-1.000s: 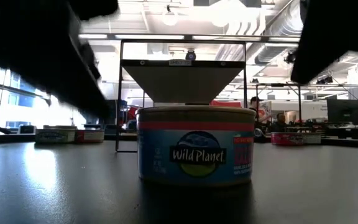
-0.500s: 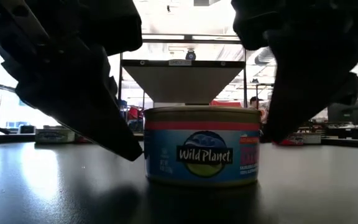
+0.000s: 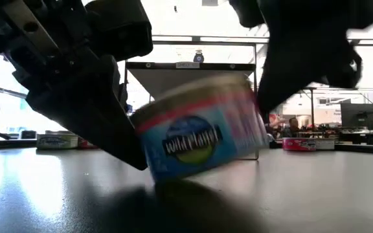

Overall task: Stack canned seafood by type on shelf
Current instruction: Stack the blue pink tuna can on top of the blue pink tuna can on the shelf

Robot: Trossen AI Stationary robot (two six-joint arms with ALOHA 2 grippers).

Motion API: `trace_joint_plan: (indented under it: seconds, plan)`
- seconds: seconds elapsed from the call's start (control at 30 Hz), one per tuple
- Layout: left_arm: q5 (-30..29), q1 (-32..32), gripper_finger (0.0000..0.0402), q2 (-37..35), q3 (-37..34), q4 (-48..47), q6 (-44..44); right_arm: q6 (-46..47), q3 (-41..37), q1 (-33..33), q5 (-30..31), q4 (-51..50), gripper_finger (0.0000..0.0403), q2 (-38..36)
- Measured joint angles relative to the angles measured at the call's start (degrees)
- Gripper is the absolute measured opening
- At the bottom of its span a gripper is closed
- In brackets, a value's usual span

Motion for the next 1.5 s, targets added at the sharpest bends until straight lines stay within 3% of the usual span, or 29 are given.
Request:
trace_joint_plan:
  seconds: [0.17,0.43,0.8,1.07,1.33,1.5]
  plan:
    - [-0.1,0.0,0.0000,1.2,0.0,0.6,-0.6,-1.8,5.0,-0.4,3.6,-4.5,0.0000,0.0]
    - [-1.2,0.4,0.0000,1.8,0.0,1.2,-1.5,-4.6,8.5,-2.1,3.9,-4.2,0.0000,-0.2]
    - [-0.2,3.9,0.0000,4.6,0.2,8.2,-1.7,-6.4,8.6,-3.4,3.4,-1.0,0.0000,0.0]
    - [0.6,4.7,0.0000,5.7,2.7,7.3,0.3,-8.1,8.7,-3.4,4.9,-2.9,0.0000,0.0]
    - [5.9,4.6,0.0000,0.2,2.7,-6.5,4.5,-10.7,19.9,-2.2,8.3,-20.8,0.0000,-0.7]
    - [6.1,3.0,0.0000,-3.9,0.5,-9.1,8.0,-0.8,24.6,-1.4,7.4,-28.9,0.0005,-0.7]
